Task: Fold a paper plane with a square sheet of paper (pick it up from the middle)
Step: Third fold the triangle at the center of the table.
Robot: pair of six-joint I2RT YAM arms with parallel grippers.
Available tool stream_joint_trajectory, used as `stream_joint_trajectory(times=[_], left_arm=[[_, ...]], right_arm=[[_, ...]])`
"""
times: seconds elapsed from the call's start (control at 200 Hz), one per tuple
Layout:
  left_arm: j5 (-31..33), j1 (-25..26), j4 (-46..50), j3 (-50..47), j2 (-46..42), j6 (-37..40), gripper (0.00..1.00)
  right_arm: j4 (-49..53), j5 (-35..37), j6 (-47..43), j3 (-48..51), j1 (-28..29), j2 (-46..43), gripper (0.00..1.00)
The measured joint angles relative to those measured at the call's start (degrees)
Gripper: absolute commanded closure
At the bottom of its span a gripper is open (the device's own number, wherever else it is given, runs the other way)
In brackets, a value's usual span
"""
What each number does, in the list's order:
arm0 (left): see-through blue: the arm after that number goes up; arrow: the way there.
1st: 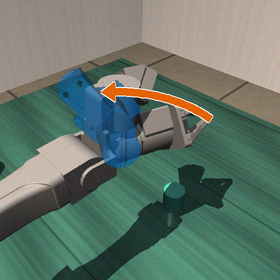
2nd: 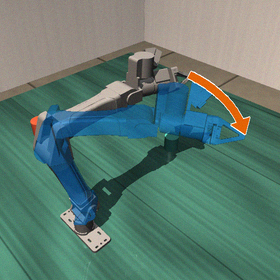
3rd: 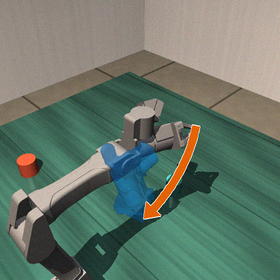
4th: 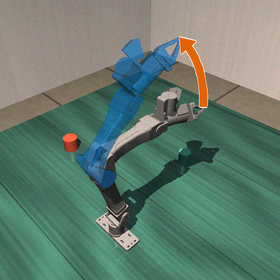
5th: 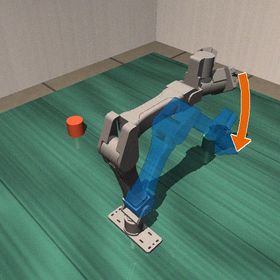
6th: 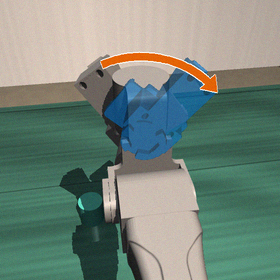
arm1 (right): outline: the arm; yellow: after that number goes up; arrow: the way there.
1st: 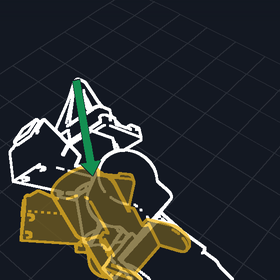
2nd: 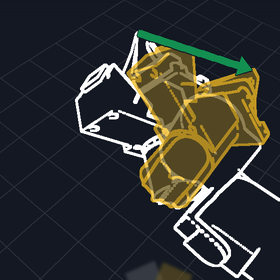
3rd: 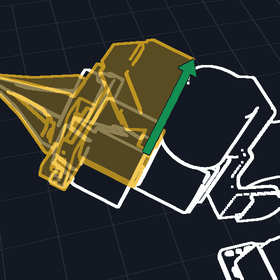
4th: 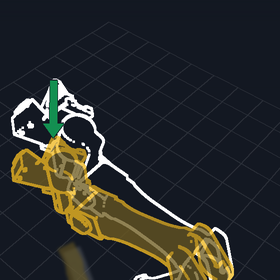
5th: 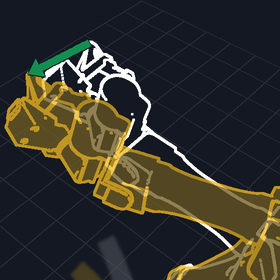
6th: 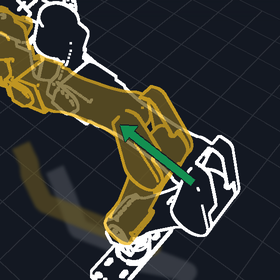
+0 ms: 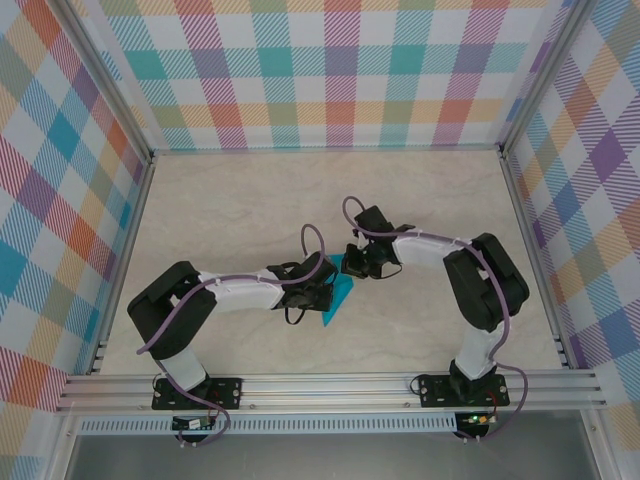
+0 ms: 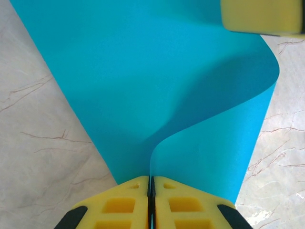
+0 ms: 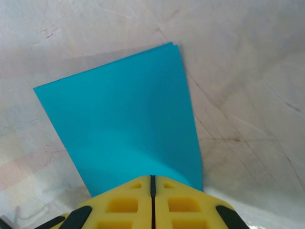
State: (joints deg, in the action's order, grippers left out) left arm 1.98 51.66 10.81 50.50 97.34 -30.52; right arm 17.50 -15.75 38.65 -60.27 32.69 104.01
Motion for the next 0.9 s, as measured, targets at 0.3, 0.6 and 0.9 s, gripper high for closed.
stream_joint_trajectory(times=[0.3,0.6,0.9], left_arm=[[-0.1,0.0,1.2,0.8,0.3,0.4,0.9],[0.0,0.0,1.7,1.1,0.3,1.2,0.9],[-0.2,0.0,1.8,1.1,0.1,1.9,0.9]], right_arm=[[6.5,0.6,-5.3,-5.3,-0.1,4.8,0.91],[7.5,1.1,-6.6,-5.9,0.0,5.0,0.91],[7.6,1.1,-6.6,-5.9,0.0,5.1,0.9]])
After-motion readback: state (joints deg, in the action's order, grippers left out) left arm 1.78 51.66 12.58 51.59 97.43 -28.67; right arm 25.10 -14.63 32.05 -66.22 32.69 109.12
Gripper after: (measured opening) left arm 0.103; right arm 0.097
